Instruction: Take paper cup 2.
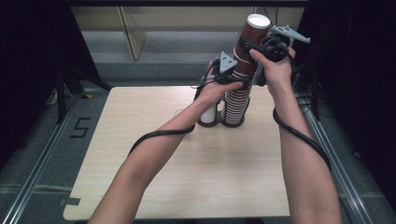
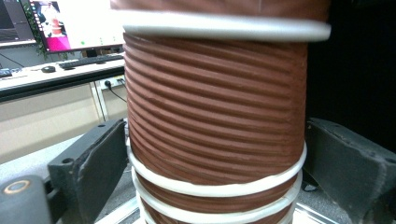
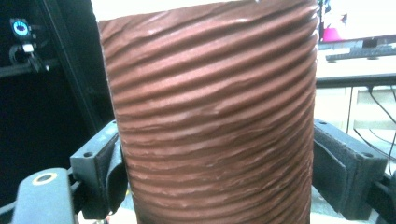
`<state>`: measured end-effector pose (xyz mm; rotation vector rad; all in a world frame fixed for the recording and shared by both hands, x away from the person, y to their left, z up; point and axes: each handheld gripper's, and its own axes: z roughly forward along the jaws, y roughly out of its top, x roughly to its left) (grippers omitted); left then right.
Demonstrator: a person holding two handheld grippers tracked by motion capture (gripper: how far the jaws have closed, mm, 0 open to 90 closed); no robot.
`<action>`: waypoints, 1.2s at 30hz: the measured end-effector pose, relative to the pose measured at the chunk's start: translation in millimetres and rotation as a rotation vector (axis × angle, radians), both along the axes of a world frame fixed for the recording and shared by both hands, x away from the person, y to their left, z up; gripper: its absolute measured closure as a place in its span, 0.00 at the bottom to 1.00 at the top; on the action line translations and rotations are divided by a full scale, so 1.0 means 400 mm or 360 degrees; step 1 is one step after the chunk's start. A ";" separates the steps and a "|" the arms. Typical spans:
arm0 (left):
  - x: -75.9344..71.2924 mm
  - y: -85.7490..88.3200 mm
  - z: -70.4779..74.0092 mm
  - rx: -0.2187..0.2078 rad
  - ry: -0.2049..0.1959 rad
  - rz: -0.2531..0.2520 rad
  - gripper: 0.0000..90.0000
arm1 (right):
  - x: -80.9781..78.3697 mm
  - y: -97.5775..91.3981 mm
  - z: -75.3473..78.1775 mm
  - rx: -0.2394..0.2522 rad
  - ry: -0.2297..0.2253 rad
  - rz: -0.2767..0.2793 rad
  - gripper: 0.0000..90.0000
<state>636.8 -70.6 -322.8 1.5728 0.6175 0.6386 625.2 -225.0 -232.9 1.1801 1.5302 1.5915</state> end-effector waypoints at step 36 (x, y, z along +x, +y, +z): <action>-0.192 0.130 0.015 0.0002 -0.0065 -0.0094 0.05 | -0.193 -0.184 0.029 0.0192 -0.0224 -0.0031 0.18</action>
